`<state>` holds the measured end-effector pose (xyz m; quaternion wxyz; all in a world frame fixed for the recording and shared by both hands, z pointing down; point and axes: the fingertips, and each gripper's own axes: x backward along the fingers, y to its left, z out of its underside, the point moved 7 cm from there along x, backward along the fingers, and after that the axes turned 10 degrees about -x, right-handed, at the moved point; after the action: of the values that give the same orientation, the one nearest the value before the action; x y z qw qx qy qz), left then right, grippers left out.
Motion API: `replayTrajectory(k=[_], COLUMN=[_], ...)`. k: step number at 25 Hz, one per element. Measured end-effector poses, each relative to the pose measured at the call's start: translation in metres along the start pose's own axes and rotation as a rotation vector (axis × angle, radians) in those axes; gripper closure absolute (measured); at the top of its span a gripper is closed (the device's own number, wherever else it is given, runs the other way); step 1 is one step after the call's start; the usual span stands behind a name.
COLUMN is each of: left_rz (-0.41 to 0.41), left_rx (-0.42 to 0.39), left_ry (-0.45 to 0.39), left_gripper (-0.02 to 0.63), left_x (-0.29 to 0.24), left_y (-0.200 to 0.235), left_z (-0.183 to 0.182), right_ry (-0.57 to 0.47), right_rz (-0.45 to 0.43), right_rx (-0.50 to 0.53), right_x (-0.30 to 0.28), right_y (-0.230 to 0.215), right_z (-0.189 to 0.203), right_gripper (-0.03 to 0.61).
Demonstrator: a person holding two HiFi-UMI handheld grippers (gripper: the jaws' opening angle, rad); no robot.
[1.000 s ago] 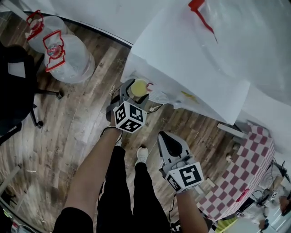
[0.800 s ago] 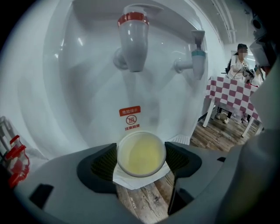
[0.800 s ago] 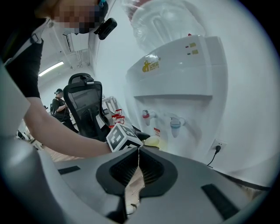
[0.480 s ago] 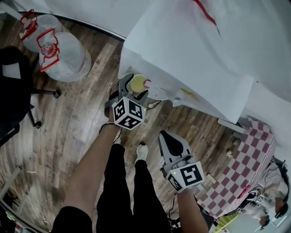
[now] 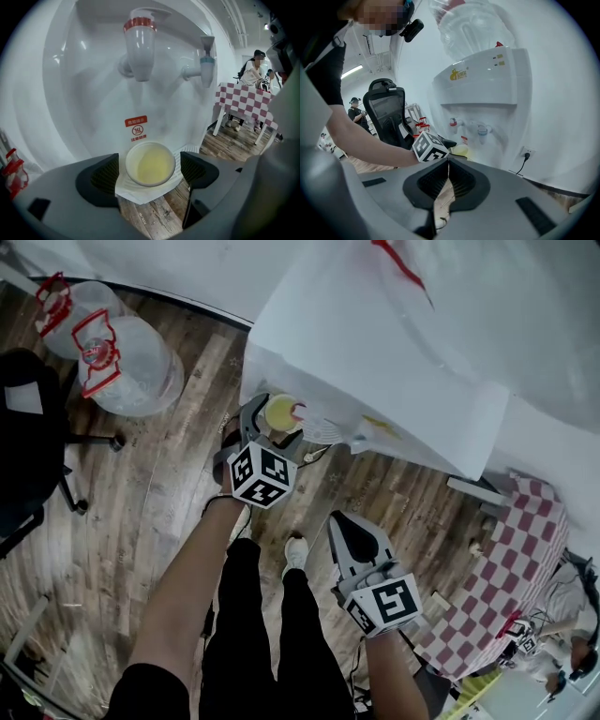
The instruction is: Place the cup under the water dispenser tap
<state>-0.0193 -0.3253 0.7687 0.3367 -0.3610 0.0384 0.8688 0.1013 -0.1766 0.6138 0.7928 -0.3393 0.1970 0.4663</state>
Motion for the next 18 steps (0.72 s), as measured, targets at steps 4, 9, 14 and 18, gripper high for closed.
replayTrajectory(k=[4,9,14,18], left_rz=[-0.007,-0.016,0.008,-0.003], left_rx=[0.007,-0.012,0.054,0.09], left_ry=[0.01,0.01,0.016,0.008], left_gripper=[0.206,0.205,0.208,0.314], left_x=[0.012,0.038,0.095,0.158], left_y=[0.006,0.009,-0.008,-0.03], left_z=[0.005,0.003,0.005,0.008], right_ry=[-0.015,-0.047,-0.081,-0.136], right_rz=[0.012,0.023,0.013,-0.013], right_rx=[-0.011,-0.026,-0.039,-0.063], right_x=[0.007,0.025,0.053,0.08], right_y=[0.01,0.021,0.036,0.055], right_z=[-0.001,0.004,0.009,0.01], right_gripper=[0.555,0.555,0.555,0.555])
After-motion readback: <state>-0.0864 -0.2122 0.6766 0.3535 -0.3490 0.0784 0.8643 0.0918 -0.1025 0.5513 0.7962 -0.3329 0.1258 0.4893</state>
